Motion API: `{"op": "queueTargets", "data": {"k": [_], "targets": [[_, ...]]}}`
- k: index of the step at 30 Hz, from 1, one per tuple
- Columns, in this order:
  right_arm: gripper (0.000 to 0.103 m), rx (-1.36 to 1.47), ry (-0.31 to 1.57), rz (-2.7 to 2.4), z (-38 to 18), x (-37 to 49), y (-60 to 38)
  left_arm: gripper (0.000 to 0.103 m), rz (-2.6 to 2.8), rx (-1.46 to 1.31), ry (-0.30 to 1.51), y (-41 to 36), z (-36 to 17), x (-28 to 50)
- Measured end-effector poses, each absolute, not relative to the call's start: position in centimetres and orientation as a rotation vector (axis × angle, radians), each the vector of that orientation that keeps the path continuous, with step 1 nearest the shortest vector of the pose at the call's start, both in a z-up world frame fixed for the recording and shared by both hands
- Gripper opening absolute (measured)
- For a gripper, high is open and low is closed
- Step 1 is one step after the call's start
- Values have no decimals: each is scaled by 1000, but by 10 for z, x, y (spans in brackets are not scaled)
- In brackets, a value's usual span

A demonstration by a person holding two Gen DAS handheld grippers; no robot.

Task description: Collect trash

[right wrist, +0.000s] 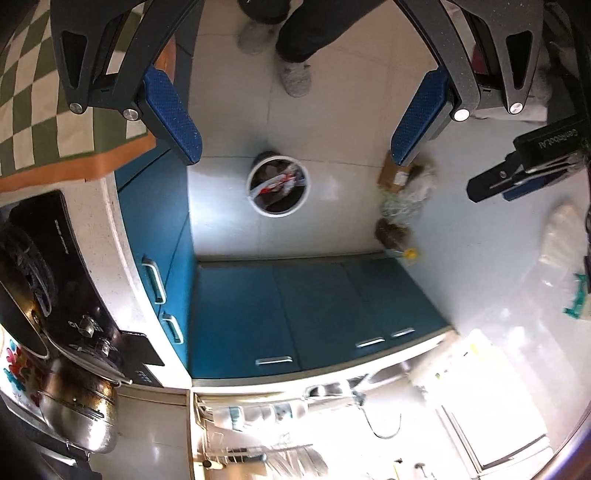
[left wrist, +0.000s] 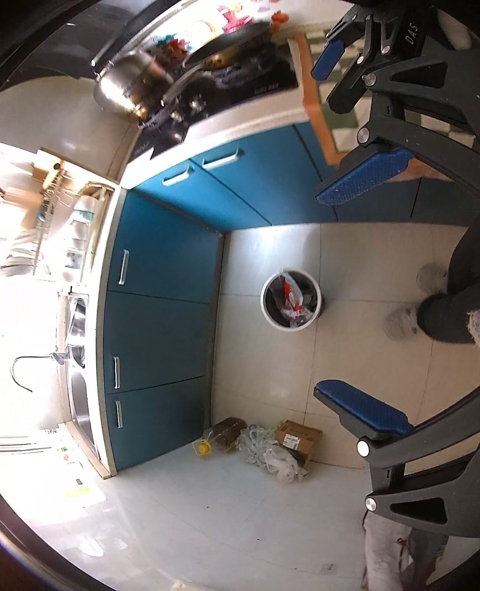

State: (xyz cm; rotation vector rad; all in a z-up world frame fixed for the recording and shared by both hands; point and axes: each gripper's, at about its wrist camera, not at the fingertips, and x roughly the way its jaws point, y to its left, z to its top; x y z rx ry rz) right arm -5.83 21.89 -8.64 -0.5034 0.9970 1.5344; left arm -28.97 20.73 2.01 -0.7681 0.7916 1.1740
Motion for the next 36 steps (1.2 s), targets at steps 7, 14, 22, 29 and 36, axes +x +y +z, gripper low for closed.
{"op": "queueTargets", "data": {"k": [7,14,22,29,36], "targets": [[103,-492,1016,1571,-62,-56,183,98,1130,-796,741,178,45,-296],[103,-483,1009,1559,-52,-60,170,103,1088,-781,725,168,53,-301],[103,-470,1022,1554,-53,-72,167,103,1053,-766,746,163,51,-310],[103,-480,1034,1565,-51,-83,164,103,1025,-758,747,155,53,-314],[103,-485,1035,1579,-47,-90,161,103,1010,-805,729,154,53,-324]]}}
